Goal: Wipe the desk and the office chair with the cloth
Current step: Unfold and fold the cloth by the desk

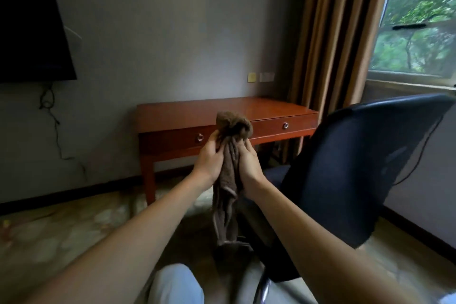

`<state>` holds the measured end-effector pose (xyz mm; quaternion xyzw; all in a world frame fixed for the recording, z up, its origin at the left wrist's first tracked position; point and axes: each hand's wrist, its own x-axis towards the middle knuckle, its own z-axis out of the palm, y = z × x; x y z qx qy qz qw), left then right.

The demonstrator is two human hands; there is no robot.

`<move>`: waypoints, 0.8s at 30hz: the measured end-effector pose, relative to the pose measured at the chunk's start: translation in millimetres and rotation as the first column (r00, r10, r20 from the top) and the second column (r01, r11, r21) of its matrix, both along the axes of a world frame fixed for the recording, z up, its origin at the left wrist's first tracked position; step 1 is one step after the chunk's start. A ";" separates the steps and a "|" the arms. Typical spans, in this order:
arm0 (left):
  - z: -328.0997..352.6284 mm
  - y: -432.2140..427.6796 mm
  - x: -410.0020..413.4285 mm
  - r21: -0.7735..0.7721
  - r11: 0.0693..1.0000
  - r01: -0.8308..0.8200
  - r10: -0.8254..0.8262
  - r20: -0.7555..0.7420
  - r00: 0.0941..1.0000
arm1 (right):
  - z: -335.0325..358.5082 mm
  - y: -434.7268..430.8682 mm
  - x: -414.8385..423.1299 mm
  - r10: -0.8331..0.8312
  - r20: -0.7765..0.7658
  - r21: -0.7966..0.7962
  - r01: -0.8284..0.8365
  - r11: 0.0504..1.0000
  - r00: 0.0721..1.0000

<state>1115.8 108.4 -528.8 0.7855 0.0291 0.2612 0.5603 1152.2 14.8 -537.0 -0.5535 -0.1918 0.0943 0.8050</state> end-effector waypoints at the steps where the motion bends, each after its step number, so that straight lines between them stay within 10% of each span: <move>1: -4.6 8.5 10.5 -0.087 0.996 0.025 -0.027 -0.019 0.999 | -4.3 11.1 10.6 0.008 -0.062 0.013 -0.007 1.000 0.998; 5: -21.2 46.9 56.1 -0.257 0.966 0.001 -0.019 -0.067 0.998 | -26.5 52.5 55.4 0.050 -0.240 0.065 -0.035 0.997 0.970; 9: -26.8 83.1 113.5 -0.073 0.991 -0.114 0.112 -0.027 0.993 | -34.2 91.1 99.9 0.008 -0.315 0.084 0.020 0.996 0.949; 24: 47.6 181.2 265.3 -0.010 0.983 -0.186 0.179 -0.229 0.957 | 47.5 196.9 227.0 -0.327 -0.128 -0.295 0.278 0.914 0.936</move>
